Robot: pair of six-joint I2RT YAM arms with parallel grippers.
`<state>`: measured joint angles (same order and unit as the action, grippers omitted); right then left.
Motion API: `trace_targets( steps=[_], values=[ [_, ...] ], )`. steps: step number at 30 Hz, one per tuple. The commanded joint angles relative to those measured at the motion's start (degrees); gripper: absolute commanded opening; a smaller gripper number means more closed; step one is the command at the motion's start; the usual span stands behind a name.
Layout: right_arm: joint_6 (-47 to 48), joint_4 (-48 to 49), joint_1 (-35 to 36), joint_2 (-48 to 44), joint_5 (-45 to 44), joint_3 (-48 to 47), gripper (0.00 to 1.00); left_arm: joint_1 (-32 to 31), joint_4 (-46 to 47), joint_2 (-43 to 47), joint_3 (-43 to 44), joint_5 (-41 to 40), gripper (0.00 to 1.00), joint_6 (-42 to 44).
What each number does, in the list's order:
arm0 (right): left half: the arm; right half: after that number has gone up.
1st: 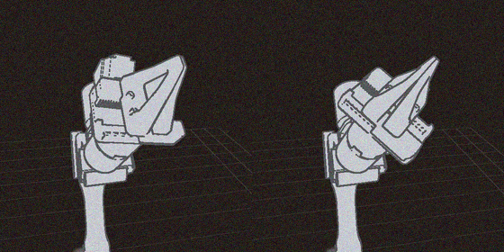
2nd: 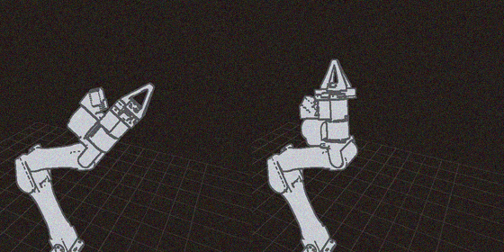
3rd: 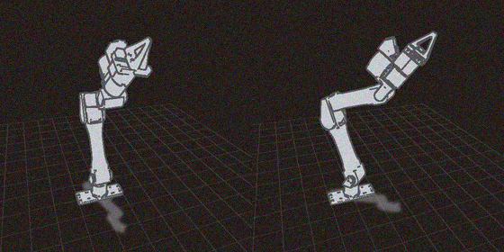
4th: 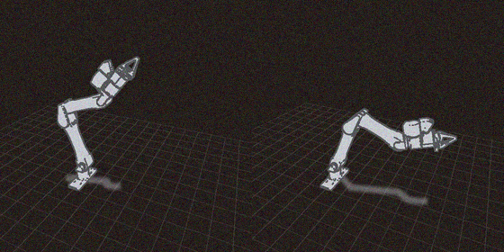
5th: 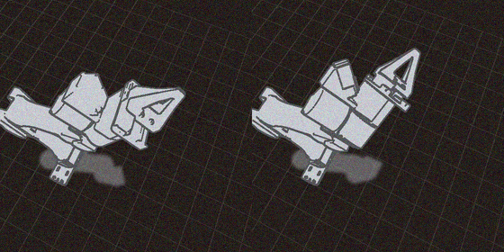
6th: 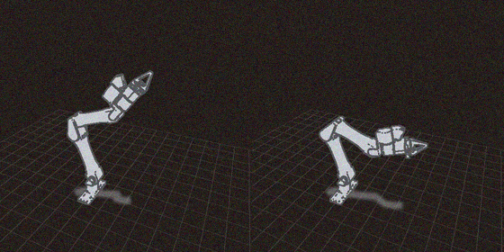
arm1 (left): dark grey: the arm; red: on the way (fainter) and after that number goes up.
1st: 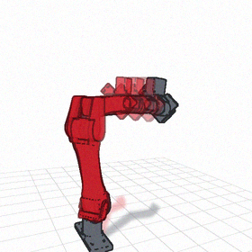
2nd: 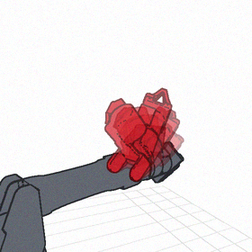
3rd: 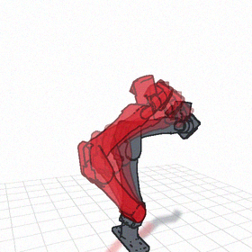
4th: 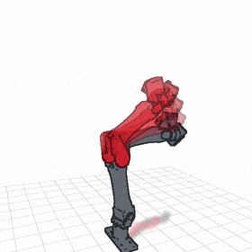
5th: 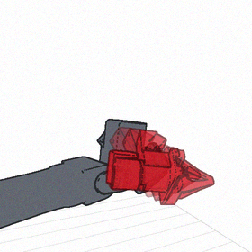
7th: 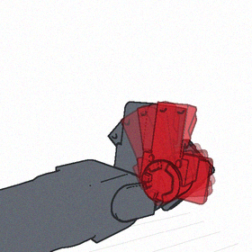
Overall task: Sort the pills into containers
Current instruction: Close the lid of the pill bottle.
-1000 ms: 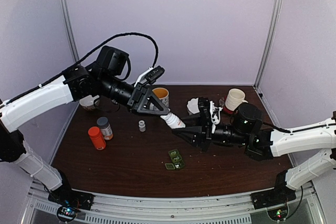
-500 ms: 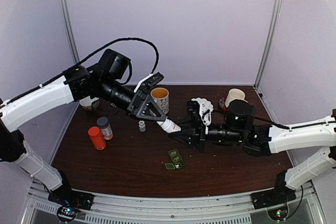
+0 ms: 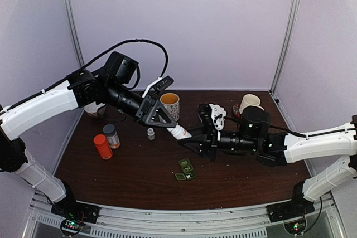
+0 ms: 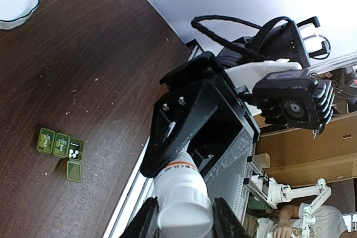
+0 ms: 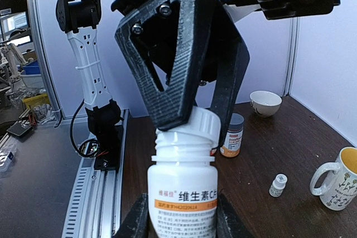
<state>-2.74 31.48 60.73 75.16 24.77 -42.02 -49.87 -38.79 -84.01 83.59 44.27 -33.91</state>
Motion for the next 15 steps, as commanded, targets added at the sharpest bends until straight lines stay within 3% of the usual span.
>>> trace_targets(
  steps=[1,15],
  values=[
    [-3.0,5.4,-0.3,1.2,-3.7,-2.1,0.00,-2.0,4.6,-0.4,-0.1,2.4,0.33,1.5],
    [-6.9,6.8,-0.3,2.4,-5.1,-2.8,0.00,-2.1,1.6,-0.3,0.7,-4.5,0.35,2.7]
  ],
)
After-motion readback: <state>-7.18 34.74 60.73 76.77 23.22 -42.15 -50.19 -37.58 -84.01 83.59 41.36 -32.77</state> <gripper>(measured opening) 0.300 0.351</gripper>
